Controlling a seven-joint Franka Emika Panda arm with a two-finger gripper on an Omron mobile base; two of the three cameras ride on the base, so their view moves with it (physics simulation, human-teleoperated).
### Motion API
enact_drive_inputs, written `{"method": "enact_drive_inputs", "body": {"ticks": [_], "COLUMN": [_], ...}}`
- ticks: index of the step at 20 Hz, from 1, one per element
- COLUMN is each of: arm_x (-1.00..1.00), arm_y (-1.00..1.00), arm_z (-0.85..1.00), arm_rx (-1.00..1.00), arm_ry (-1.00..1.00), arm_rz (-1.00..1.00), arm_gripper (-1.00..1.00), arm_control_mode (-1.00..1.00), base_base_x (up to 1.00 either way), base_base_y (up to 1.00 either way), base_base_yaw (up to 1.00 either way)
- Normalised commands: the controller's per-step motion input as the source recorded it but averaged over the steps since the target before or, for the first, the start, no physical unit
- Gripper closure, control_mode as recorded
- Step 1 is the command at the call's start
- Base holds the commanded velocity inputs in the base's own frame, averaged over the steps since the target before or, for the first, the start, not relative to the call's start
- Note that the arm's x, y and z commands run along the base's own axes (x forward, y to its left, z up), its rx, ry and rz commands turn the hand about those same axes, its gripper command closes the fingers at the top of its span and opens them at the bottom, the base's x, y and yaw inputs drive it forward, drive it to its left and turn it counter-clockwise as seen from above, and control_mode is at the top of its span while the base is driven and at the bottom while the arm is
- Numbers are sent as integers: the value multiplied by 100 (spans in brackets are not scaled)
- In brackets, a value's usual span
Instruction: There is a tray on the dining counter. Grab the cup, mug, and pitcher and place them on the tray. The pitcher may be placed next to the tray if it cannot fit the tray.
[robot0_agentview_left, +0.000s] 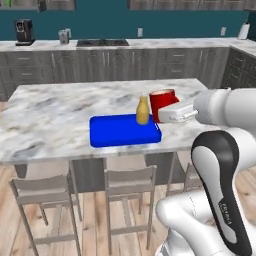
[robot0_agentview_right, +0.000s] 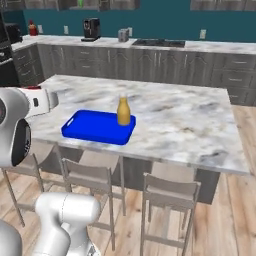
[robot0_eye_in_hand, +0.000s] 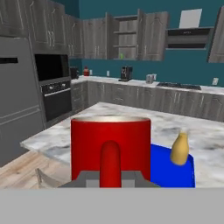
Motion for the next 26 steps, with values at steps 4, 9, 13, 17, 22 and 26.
{"method": "enact_drive_inputs", "body": {"ticks": [4, 9, 13, 17, 22, 26], "arm_x": [0, 0, 0, 0, 0, 0], "arm_y": [0, 0, 0, 0, 0, 0], "arm_z": [0, 0, 0, 0, 0, 0], "arm_rx": [0, 0, 0, 0, 0, 0], "arm_ry": [0, 0, 0, 0, 0, 0], "arm_rz": [0, 0, 0, 0, 0, 0], "arm_gripper": [100, 100, 100, 100, 100, 100], "arm_control_mode": [100, 100, 100, 100, 100, 100], "base_base_x": [100, 62, 33, -12, 15, 27], "base_base_y": [0, -10, -17, -95, -61, -11], "base_base_yaw": [-22, -7, 0, 0, 6, 0]}}
